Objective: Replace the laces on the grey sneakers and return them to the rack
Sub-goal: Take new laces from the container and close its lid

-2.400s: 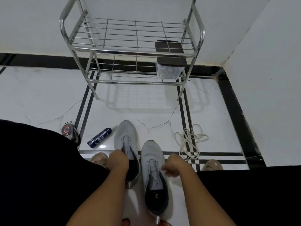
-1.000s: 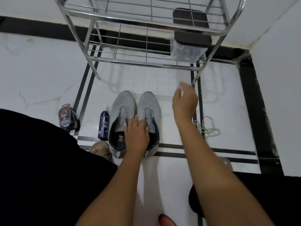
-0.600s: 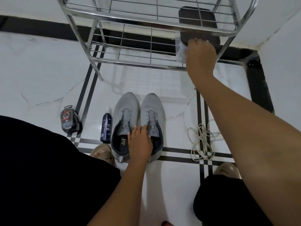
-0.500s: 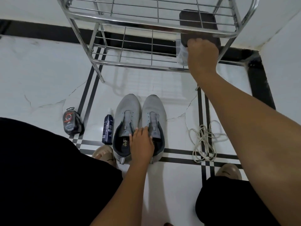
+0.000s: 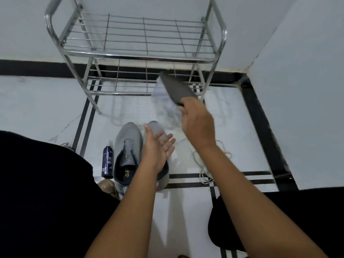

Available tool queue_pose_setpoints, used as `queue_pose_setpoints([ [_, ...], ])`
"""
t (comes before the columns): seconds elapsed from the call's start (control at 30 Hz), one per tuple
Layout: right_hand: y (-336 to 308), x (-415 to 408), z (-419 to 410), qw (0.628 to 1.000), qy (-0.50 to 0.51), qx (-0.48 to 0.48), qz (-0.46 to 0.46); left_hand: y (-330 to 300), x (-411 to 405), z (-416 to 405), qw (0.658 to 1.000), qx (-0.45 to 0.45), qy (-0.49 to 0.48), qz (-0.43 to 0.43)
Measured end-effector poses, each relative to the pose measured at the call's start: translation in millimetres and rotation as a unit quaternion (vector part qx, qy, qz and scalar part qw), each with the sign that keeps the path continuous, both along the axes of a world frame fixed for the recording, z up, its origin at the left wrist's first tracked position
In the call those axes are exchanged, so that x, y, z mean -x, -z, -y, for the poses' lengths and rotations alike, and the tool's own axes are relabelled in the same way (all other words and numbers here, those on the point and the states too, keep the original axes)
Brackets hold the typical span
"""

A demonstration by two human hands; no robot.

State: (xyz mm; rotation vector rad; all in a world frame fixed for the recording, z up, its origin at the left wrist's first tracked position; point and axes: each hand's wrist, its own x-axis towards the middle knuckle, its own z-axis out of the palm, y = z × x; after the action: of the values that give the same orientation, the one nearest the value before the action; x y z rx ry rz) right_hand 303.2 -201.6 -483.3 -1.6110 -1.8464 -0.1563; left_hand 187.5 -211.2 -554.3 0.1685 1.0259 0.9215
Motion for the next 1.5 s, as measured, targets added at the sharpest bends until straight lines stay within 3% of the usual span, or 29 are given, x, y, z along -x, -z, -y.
queue_pose_setpoints([
  [0.07, 0, 5, 27, 0.997, -0.012, 0.069, -0.031, -6, 2, 10, 0.991, -0.007, 0.041, 0.127],
  [0.13, 2, 6, 53, 0.989, -0.026, 0.132, -0.063, -4, 3, 28, 0.981, 0.008, 0.077, 0.179],
  [0.3, 4, 9, 86, 0.974, 0.011, 0.221, -0.053, 6, 0, 60, 0.985, 0.025, 0.112, 0.128],
  [0.5, -3, 10, 92, 0.988, 0.060, 0.138, -0.040, -13, 2, 60, 0.994, 0.018, 0.101, 0.022],
  [0.63, -11, 6, 87, 0.978, 0.146, 0.031, -0.147, -18, 7, 64, 0.994, -0.012, 0.102, 0.034],
  [1.0, -2, -16, 75, 0.928, 0.272, -0.034, -0.251, -9, 7, 65, 0.989, -0.016, 0.143, 0.035],
  [1.13, -3, -48, 71, 0.885, 0.360, -0.021, -0.293, 4, 12, 67, 0.988, 0.022, 0.140, 0.061],
  [1.27, 1, -58, 73, 0.870, 0.391, -0.006, -0.300, 9, 9, 71, 0.982, 0.045, 0.168, 0.073],
  [1.33, 4, -63, 74, 0.830, 0.430, -0.011, -0.354, 10, 11, 73, 0.982, 0.054, 0.161, 0.081],
  [1.43, 6, -87, 75, 0.726, 0.490, -0.004, -0.482, 14, 20, 70, 0.984, 0.062, 0.114, 0.120],
  [1.5, 10, -92, 74, 0.729, 0.470, 0.052, -0.495, 14, 22, 65, 0.983, 0.050, 0.096, 0.146],
])
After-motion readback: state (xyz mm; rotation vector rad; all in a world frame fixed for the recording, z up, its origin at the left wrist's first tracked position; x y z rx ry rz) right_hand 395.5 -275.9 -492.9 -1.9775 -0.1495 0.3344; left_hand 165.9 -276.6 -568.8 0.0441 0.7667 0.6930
